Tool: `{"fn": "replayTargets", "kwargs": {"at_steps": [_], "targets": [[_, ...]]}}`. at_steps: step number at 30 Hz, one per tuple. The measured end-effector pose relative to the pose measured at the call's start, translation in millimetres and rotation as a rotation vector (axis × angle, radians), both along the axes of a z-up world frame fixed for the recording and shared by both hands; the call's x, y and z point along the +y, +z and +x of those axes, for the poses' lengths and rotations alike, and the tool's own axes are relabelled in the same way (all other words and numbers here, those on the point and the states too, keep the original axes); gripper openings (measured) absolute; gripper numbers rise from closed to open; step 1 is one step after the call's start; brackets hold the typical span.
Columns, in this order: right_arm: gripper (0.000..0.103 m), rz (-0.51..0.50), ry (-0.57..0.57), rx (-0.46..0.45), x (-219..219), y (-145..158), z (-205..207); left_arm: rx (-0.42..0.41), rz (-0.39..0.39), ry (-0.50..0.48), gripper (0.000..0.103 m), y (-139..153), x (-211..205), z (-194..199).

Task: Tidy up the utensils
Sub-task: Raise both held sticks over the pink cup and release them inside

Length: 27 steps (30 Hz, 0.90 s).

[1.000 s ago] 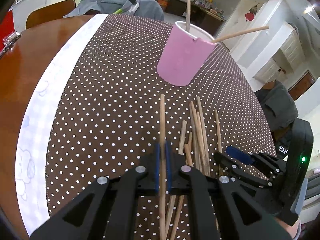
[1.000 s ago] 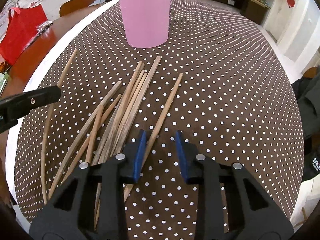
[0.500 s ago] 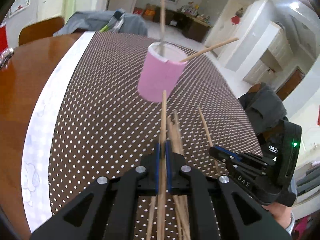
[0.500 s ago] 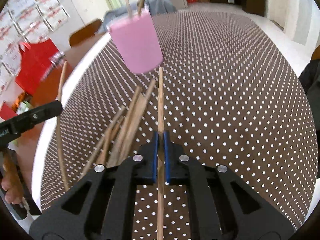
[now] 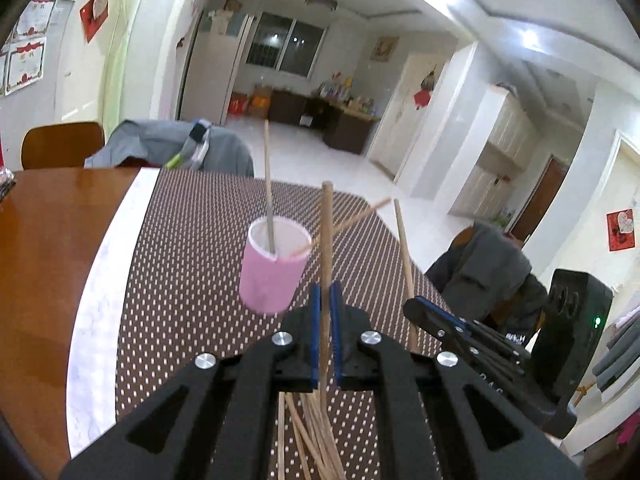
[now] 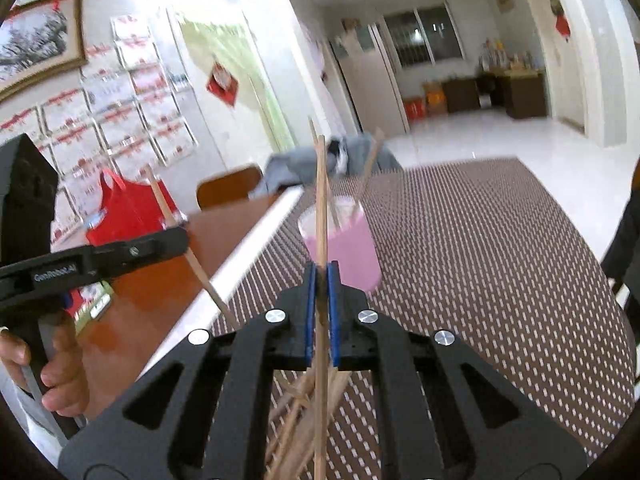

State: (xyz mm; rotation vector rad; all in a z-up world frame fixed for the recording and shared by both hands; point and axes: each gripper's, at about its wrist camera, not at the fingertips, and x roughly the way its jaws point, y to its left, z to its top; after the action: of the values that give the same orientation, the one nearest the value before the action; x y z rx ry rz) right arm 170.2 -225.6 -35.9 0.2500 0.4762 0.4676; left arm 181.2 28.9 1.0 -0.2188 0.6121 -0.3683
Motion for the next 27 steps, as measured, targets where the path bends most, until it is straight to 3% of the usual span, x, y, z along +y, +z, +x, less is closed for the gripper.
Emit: {"fn": "replayTargets", "kwargs": {"at_steps": [12,20,27], "targets": [[0.006,0.074,-0.072,-0.340,36.3,34.2,39.5,-0.186,-0.002,0.045,0.005,48.9,5.3,29.9],[0.006,0.118,-0.125,-0.422,57.4,22.7,82.3,-0.279,0.005,0.117,0.005,66.1,8.1,55.4],[0.006,0.116,-0.152,-0.497,68.5,17.8,90.2,-0.288,0.021,0.147,0.005,58.4,5.8,77.7]]}}
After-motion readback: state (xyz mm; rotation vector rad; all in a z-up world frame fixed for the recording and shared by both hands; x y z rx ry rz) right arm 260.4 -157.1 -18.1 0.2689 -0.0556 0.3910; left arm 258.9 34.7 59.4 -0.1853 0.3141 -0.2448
